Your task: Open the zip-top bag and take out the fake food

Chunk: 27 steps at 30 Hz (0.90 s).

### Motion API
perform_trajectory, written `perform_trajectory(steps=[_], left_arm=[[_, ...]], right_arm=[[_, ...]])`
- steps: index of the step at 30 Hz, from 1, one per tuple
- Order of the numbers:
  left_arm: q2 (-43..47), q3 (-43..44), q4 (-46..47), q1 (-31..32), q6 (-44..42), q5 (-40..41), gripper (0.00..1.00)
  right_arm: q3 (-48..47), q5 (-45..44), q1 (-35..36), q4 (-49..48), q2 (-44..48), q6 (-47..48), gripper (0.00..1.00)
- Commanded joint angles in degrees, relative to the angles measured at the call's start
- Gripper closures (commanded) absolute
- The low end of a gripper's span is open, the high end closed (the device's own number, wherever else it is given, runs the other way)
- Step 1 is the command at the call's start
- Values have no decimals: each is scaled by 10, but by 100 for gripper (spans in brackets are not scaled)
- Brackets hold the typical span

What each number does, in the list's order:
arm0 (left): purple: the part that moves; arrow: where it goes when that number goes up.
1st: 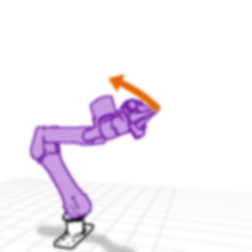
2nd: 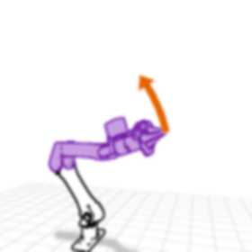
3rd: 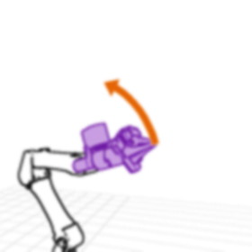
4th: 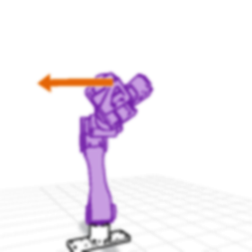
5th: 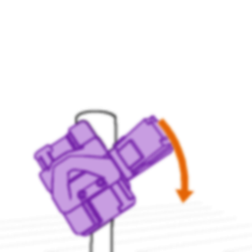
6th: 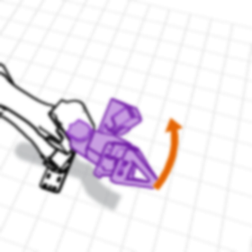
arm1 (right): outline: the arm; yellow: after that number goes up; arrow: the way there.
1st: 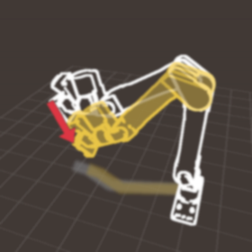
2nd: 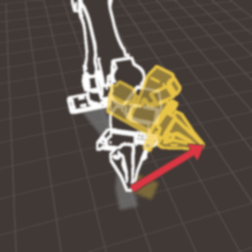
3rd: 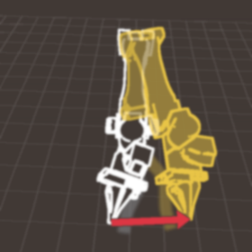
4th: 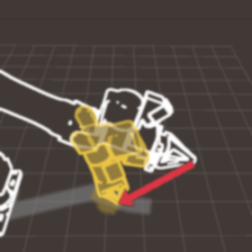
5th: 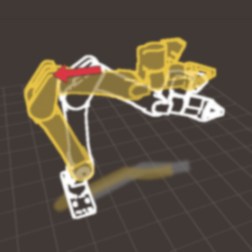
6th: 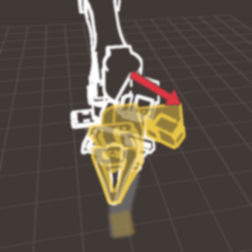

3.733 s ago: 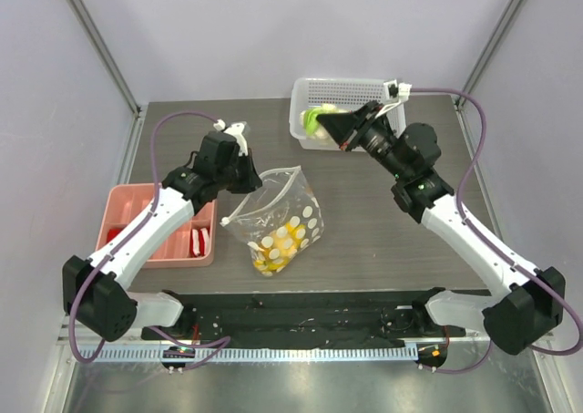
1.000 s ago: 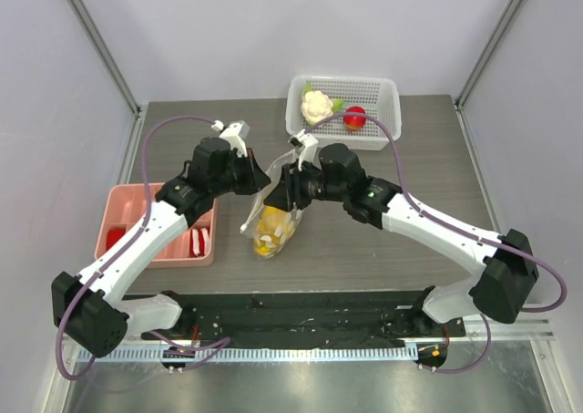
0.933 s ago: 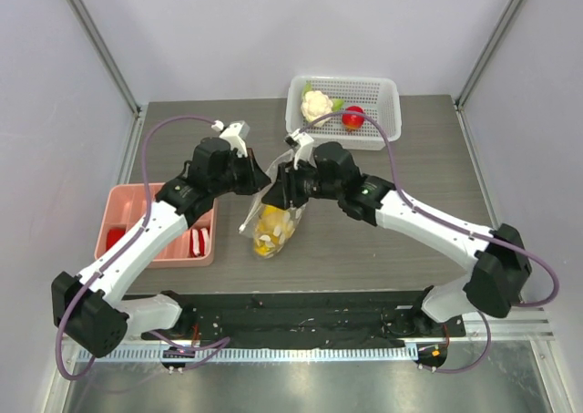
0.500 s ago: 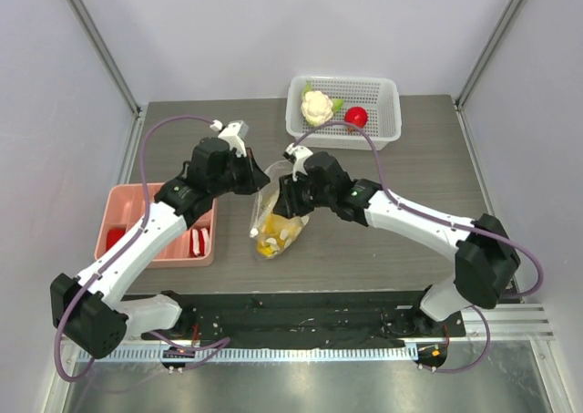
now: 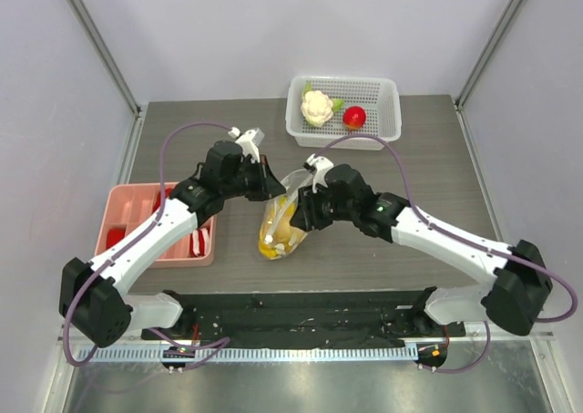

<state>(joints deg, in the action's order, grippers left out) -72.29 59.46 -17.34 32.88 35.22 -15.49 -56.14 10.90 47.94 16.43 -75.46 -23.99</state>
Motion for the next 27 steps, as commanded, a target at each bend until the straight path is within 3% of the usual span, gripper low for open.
perform_trajectory(steps=[1, 8, 10, 12, 16, 27], left_arm=[[11, -13, 53, 3, 20, -28, 100], [36, -22, 94, 4, 32, -57, 100], [38, -15, 96, 4, 34, -67, 100], [47, -12, 97, 4, 29, -69, 99], [55, -6, 91, 4, 13, -71, 100], [56, 5, 100, 1, 9, -109, 100]], right_arm=[[-34, -27, 4, -10, 88, -11, 57], [-53, -90, 4, -54, 80, 39, 47], [-45, -80, 4, -103, 73, 72, 51], [-28, -85, 4, -134, 68, 90, 65], [-2, -69, 5, -209, 77, 161, 77], [9, -83, 4, -289, 6, 190, 78]])
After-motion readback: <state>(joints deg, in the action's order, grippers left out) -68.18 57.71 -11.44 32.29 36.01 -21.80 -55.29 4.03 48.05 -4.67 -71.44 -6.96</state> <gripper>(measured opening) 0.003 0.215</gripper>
